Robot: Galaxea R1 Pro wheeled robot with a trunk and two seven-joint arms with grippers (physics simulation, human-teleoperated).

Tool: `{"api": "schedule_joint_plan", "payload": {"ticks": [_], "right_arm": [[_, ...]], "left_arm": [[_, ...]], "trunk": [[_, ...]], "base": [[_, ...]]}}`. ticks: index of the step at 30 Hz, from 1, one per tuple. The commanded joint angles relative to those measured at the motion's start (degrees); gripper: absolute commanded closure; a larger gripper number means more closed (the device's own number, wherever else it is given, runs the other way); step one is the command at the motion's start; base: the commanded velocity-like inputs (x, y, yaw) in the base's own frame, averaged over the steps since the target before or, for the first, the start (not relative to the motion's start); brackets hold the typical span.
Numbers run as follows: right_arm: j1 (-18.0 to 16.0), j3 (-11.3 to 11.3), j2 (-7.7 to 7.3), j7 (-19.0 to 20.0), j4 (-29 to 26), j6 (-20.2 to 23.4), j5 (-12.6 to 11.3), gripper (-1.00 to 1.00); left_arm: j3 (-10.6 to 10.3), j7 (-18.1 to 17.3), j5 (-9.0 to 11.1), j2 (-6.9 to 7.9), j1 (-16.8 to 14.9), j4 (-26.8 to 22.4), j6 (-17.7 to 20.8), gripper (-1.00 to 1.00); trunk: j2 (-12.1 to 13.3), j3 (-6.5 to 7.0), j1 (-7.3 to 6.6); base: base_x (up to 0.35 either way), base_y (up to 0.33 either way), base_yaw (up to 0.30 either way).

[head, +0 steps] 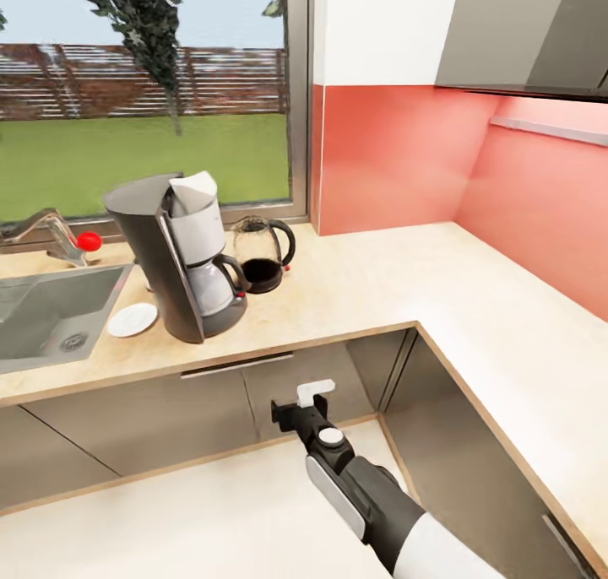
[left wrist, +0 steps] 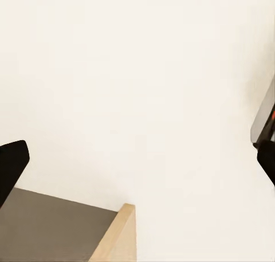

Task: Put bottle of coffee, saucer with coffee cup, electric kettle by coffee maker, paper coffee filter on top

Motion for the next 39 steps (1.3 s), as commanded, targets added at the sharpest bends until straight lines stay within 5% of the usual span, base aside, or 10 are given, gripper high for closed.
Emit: {"api": "schedule_joint_plan", "payload": {"ticks": [1, 7, 18, 24, 26, 29, 35, 39], "right_arm": [[1.01, 0.19, -0.08, -0.49, -0.02, 0.04, -0.34, -1.0], [5.02, 0.11, -0.27, -0.56, 5.71, -3.03, -0.31, -1.0], [5.95, 0.15, 1.28, 0.21, 34.29, -7.48, -0.72, -1.0], [6.05, -0.22, 0.65, 10.87, 46.35, -7.78, -0.75, -1.0], [6.05, -0.29, -0.63, 16.25, 49.8, -7.94, -0.7, -1.0], [6.06, -0.32, -3.56, 19.34, 51.53, -8.89, -0.78, -1.0], [6.06, -0.33, -8.87, 20.87, 52.39, -11.33, -0.77, -1.0], [6.06, -0.33, -10.87, 21.04, 52.38, -11.65, -0.77, -1.0]], "left_arm": [[-0.48, 0.12, 0.46, 0.06, 0.04, -0.67, -0.06, -1.0], [-0.52, 0.12, 0.3, -0.03, -0.12, -2.7, 0.0, -1.0], [-0.73, -1.99, 0.24, -0.75, -0.24, -6.38, -0.07, -1.0], [-0.7, -8.24, 0.24, -0.34, -0.24, -13.1, -0.15, -1.0], [-0.67, -10.69, 0.24, -0.27, -0.24, -16.31, -0.16, -1.0], [-0.7, -14.14, 0.24, -0.43, -0.24, -20.65, -0.16, -1.0], [-0.7, -25.93, 0.21, -0.32, -0.24, -26.04, -0.14, -1.0], [-0.73, -31.81, -0.03, -0.44, -0.21, -26.22, -0.75, -1.0]], "trunk": [[-0.12, -0.1, 0.02], [-0.12, -0.1, 0.02], [-0.12, -0.1, 0.02], [-0.12, -0.1, 0.02], [-0.12, -0.1, 0.02], [-0.12, -0.1, 0.02], [-0.12, -0.1, 0.02], [-0.12, -0.1, 0.02]], "base": [[-0.176, 0.281, 0.0], [-0.124, 0.253, 0.0], [-0.014, 0.036, 0.0], [0.0, 0.001, 0.0], [0.0, 0.0, 0.0], [0.0, 0.0, 0.0], [0.0, 0.0, 0.0], [0.0, 0.0, 0.0]]}}
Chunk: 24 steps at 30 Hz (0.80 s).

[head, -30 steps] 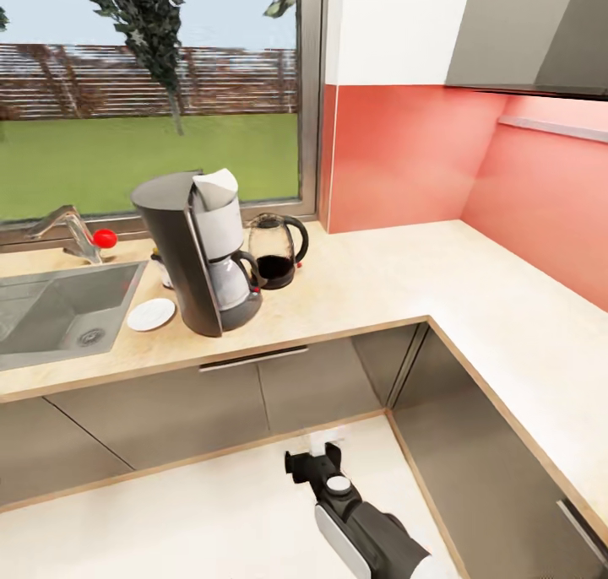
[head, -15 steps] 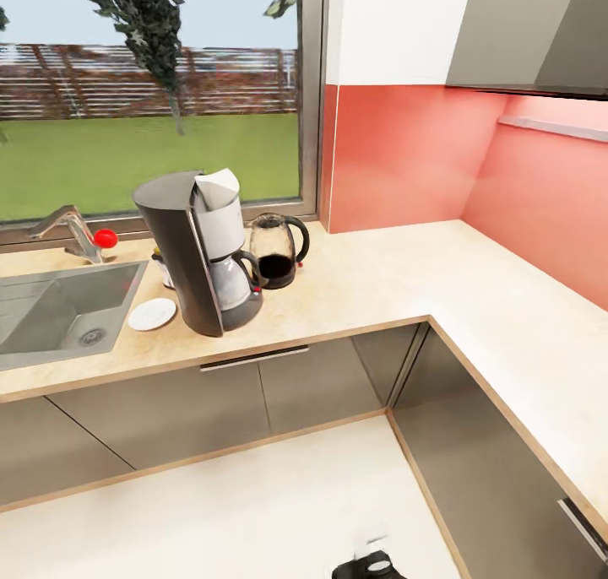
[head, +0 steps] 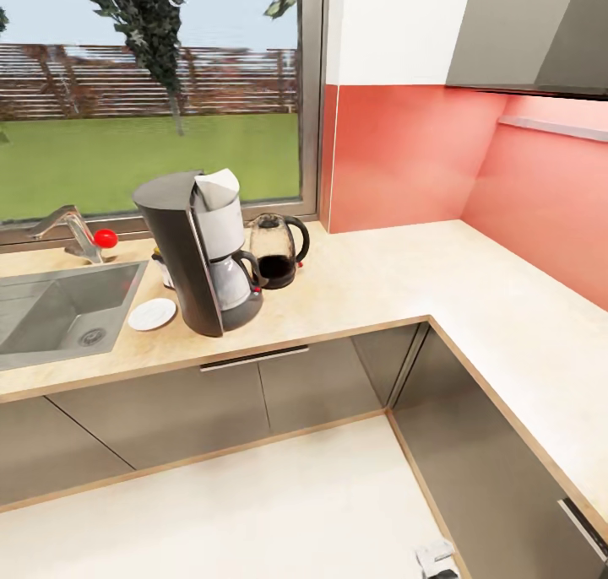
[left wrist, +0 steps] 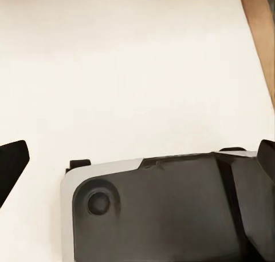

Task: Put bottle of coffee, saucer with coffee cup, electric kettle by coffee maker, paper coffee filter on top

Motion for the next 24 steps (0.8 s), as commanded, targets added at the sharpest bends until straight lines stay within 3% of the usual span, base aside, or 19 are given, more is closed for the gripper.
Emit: {"api": "schedule_joint_plan", "payload": {"ticks": [1, 14, 19, 24], "right_arm": [[-0.02, 0.5, -0.32, 0.08, -0.14, 0.21, -0.55, -1.0], [-0.02, 0.33, -0.31, -0.1, -0.34, 0.22, -1.0, -1.0], [-0.02, -0.23, -0.34, -0.07, -0.29, 0.43, -6.55, -1.0], [-0.02, -0.28, -0.53, -0.17, -0.16, 0.44, -7.8, -1.0]], "left_arm": [[-0.37, -0.82, 0.31, 0.1, 0.02, 0.1, -0.79, -1.0], [-0.04, -2.17, -2.41, 0.64, 0.07, 3.52, -2.77, -1.0], [2.1, -2.01, -2.34, 1.11, 0.06, 3.62, -2.42, -1.0], [4.56, -1.54, -2.47, 1.22, 0.03, 3.63, -2.25, -1.0]], "trunk": [[-0.1, -0.09, 0.03], [-0.1, -0.09, 0.03], [-0.1, -0.09, 0.03], [-0.1, -0.09, 0.03]], "base": [[0.0, 0.0, 0.0], [0.0, 0.0, 0.0], [0.0, 0.0, -0.054], [0.0, 0.0, -0.018]]}}
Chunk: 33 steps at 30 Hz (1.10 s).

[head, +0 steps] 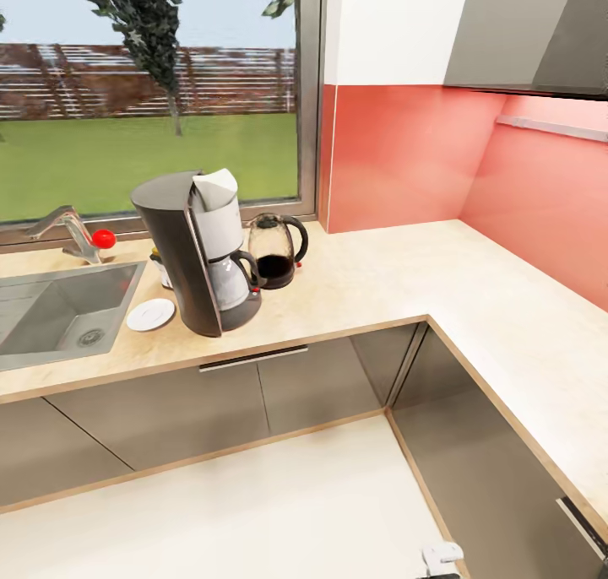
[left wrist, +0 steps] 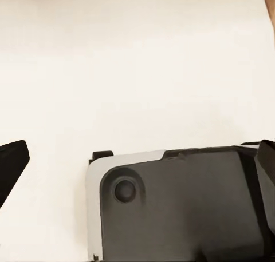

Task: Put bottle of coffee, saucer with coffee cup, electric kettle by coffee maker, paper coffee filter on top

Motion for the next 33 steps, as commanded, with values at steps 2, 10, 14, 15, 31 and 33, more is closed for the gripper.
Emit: {"api": "schedule_joint_plan", "payload": {"ticks": [2, 10, 14, 15, 31, 33], "right_arm": [[-0.02, 0.44, -0.22, 0.05, 0.05, 0.3, -0.55, -1.0], [0.11, 0.59, -0.4, 0.14, 0.53, 0.12, -0.37, -1.0], [0.76, 0.58, -0.38, 0.22, 0.56, 0.01, -0.46, -1.0], [0.89, 0.59, -0.36, 0.26, 0.56, 0.0, -0.52, -1.0], [3.75, 0.61, 0.38, 0.42, 0.48, -0.04, -0.62, -1.0], [3.81, 0.61, 0.45, 0.42, 0.48, -0.03, -0.62, -1.0]], "left_arm": [[0.9, 0.27, 0.54, 0.01, 0.02, -0.05, 0.03, -1.0], [4.26, 1.53, 0.57, -0.04, 0.18, -0.11, -0.47, -1.0], [4.59, 1.76, 0.65, -0.13, 0.28, -0.14, -0.51, -1.0], [4.63, 1.99, 0.64, -0.1, 0.25, -0.14, -0.41, -1.0], [4.56, 10.13, 0.15, -0.01, 0.65, 0.12, -0.29, -1.0], [4.56, 10.24, 0.15, -0.01, 0.65, 0.12, -0.22, -1.0]], "trunk": [[-0.1, -0.1, 0.03], [-0.1, -0.42, 0.03], [-0.1, -0.63, 0.03], [-0.1, -0.69, 0.03], [-0.1, -0.93, 0.03], [-0.1, -0.8, 0.03]], "base": [[0.0, 0.0, 0.01], [0.0, 0.0, 0.167], [0.0, 0.0, 0.227], [0.0, 0.0, 0.231], [0.0, 0.0, 0.242], [0.0, 0.0, 0.187]]}}
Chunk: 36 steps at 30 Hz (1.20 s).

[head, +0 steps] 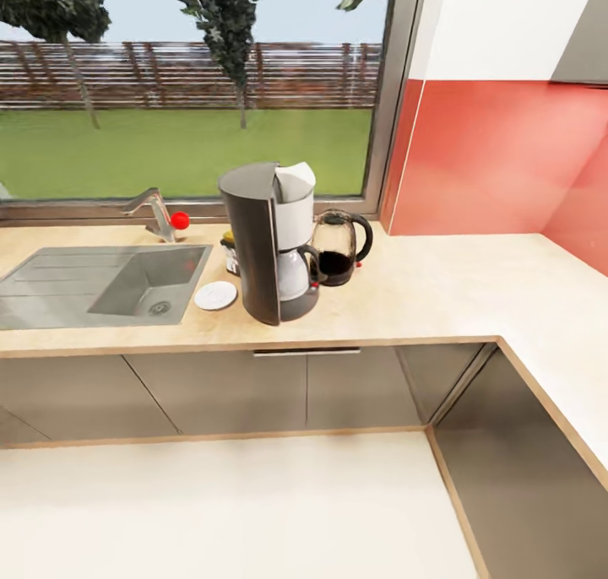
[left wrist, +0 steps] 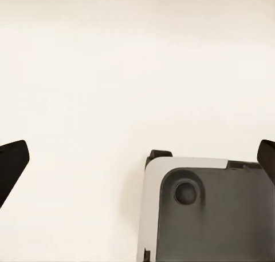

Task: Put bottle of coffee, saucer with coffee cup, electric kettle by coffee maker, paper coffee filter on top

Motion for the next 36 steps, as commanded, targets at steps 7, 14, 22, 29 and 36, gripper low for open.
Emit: {"api": "schedule_joint_plan", "payload": {"ticks": [7, 14, 22, 29, 36], "right_arm": [[0.4, 0.54, 0.29, 0.11, -0.17, 0.25, -0.44, -1.0], [0.53, 0.55, 0.48, 0.1, -0.19, 0.25, -0.42, -1.0], [0.54, 0.55, 0.51, 0.08, -0.19, 0.25, -0.42, -1.0], [0.54, 0.53, 0.51, 0.07, -0.19, 0.25, -0.42, -1.0], [0.54, 0.54, 0.51, 0.07, -0.19, 0.25, -0.42, -1.0]], "left_arm": [[0.08, -0.47, 0.54, -0.23, -0.04, -0.07, 0.3, -1.0], [0.07, -0.42, 0.56, -0.32, -0.06, -0.07, 0.33, -1.0], [0.07, -0.38, 0.57, -0.42, -0.06, -0.07, 0.28, -1.0], [0.07, -0.38, 0.55, -0.46, -0.06, -0.07, 0.22, -1.0], [0.07, -0.38, 0.51, -0.51, -0.06, -0.03, 0.22, -1.0]], "trunk": [[-0.09, 0.47, 0.03], [-0.09, 1.06, 0.03], [-0.09, 1.75, 0.03], [-0.09, 2.36, 0.03], [-0.09, 2.96, 0.03]], "base": [[0.0, 0.0, 0.122], [0.0, 0.0, 0.08], [0.0, 0.0, 0.077], [0.0, 0.0, 0.073], [0.0, 0.0, 0.071]]}}
